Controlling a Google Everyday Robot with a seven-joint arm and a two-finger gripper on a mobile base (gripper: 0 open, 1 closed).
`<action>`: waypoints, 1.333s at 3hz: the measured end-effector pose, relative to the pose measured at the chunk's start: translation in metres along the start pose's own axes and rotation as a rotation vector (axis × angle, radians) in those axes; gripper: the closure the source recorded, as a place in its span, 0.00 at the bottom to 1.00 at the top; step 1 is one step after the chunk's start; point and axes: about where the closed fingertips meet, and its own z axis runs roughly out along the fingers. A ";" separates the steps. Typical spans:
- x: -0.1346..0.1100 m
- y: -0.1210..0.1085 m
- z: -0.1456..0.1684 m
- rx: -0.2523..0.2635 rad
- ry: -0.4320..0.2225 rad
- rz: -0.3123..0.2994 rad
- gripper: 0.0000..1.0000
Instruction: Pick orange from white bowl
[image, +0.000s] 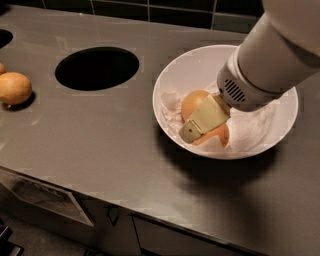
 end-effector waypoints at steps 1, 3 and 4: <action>-0.002 0.005 0.007 -0.022 -0.035 0.010 0.00; -0.002 0.008 0.023 -0.031 -0.042 0.030 0.00; -0.001 0.008 0.030 -0.015 -0.028 0.037 0.06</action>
Offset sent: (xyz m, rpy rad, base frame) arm 0.0087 0.0050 -0.0350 0.0973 0.0086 -0.0049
